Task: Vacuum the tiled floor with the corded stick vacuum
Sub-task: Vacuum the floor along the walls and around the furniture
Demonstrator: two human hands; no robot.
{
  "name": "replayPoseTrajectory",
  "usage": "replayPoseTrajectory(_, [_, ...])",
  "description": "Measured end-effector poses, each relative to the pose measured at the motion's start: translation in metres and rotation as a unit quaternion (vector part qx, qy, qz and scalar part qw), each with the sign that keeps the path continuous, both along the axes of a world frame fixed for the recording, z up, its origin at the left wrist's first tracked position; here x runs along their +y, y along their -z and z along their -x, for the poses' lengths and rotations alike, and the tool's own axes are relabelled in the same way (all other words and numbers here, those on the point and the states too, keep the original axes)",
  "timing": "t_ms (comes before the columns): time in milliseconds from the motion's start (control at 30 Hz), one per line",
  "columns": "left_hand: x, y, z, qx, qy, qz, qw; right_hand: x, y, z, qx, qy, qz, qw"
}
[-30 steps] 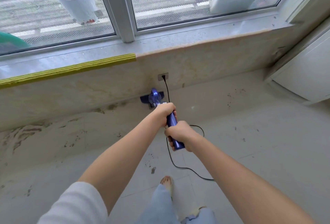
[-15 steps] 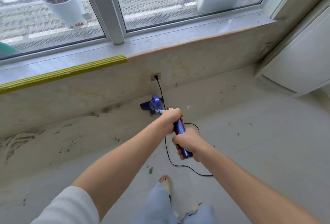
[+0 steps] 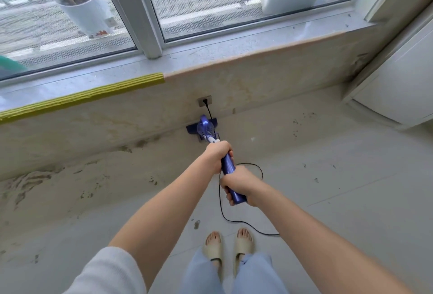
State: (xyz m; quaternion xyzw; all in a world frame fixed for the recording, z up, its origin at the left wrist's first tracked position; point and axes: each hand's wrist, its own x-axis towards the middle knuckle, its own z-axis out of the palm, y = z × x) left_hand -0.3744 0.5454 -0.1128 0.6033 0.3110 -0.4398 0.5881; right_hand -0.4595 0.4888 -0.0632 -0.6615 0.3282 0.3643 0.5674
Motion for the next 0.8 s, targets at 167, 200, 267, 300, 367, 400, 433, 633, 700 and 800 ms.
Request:
replayPoseTrajectory(167, [-0.014, -0.008, -0.008, -0.017, 0.004, -0.03, 0.999, -0.017, -0.015, -0.007, 0.004, 0.004, -0.024, 1.0])
replayPoseTrajectory(200, [-0.013, -0.01, -0.007, -0.012, 0.003, -0.027, 1.0, -0.018, -0.019, -0.006, 0.006, 0.003, -0.033, 0.999])
replayPoseTrajectory(267, [-0.011, -0.017, -0.005, 0.002, 0.004, -0.024, 1.0, -0.02, -0.025, -0.006, 0.003, -0.002, -0.044, 0.999])
replayPoseTrajectory(300, [-0.01, -0.02, -0.005, 0.003, 0.006, -0.022, 1.0, -0.02, -0.026, -0.007, -0.001, -0.004, -0.048, 0.999])
replayPoseTrajectory(367, [-0.01, -0.025, -0.01, 0.003, 0.003, -0.017, 1.0, -0.019, -0.025, -0.011, -0.01, -0.001, -0.049, 0.999])
replayPoseTrajectory(400, [-0.009, -0.025, -0.013, 0.005, -0.001, -0.016, 1.0, -0.018, -0.023, -0.014, -0.01, 0.005, -0.048, 0.999])
replayPoseTrajectory(433, [-0.01, -0.024, -0.015, 0.006, -0.005, -0.016, 1.0, -0.016, -0.02, -0.017, -0.007, 0.009, -0.047, 0.999])
replayPoseTrajectory(633, [-0.01, -0.012, -0.021, 0.009, -0.026, -0.026, 0.999, -0.01, 0.0, -0.025, 0.009, 0.013, -0.03, 0.999])
replayPoseTrajectory(700, [-0.009, -0.013, -0.022, 0.013, -0.032, -0.023, 0.999, -0.01, 0.0, -0.026, 0.003, 0.004, -0.029, 1.0])
replayPoseTrajectory(800, [-0.008, -0.014, -0.024, 0.01, -0.038, -0.018, 0.999, -0.012, -0.002, -0.027, -0.001, -0.008, -0.03, 1.0])
